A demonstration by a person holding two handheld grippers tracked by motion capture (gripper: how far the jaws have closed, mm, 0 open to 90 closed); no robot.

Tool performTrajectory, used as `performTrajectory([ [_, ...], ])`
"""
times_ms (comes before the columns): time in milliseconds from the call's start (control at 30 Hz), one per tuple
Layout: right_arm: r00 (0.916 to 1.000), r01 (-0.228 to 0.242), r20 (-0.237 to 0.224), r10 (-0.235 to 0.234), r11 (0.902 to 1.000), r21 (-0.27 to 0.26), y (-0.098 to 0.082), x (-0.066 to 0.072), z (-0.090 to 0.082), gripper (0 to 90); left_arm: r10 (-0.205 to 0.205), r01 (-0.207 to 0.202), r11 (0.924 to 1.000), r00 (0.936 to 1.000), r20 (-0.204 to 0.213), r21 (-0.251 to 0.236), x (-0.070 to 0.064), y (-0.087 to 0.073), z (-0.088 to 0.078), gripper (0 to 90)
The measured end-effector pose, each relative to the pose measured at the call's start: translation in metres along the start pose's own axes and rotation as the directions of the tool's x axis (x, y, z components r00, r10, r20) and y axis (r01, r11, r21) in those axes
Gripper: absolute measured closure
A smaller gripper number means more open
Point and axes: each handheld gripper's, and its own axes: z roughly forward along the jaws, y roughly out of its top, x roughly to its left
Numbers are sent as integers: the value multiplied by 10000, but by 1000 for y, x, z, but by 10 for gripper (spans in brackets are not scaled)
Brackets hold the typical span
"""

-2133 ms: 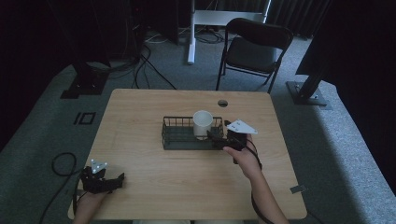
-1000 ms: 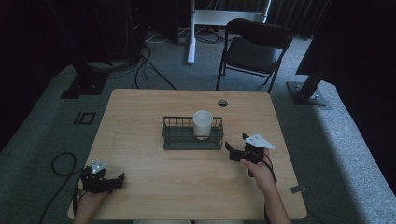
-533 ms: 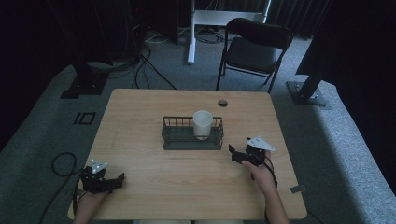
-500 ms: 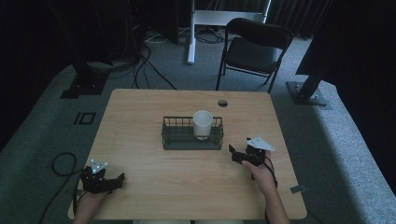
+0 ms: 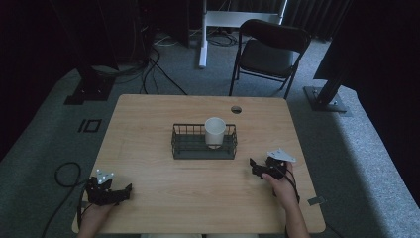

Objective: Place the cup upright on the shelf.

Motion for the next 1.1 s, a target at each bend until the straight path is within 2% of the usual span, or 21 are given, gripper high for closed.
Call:
performTrajectory([
  [167, 9997, -253, 63, 252, 9995, 202, -3, -8, -5, 119, 0, 0, 10000, 10000, 1, -1, 0, 0, 0, 8],
  [367, 9996, -120, 276, 109, 9991, 399, -7, -19, -11, 119, 3, -3, 10000, 10000, 0, 2, 0, 0, 0, 8],
  [533, 9997, -183, 177, 171, 9975, 682, -13, -27, -14, 119, 2, -2, 10000, 10000, 1, 4, 0, 0, 0, 8],
  [767, 9998, -188, 40, 185, 9945, 1030, -19, -31, -15, 119, -1, 1, 10000, 10000, 0, 0, 0, 0, 0, 8],
  [967, 10000, 33, -97, -21, 9925, 1222, -22, -35, -18, 115, 0, 0, 10000, 10000, 1, -1, 0, 0, 0, 8],
  [1100, 9984, 490, -351, -436, 9840, 1715, -24, -36, -18, 128, 0, 0, 10000, 10000, 1, -1, 0, 0, 0, 8],
])
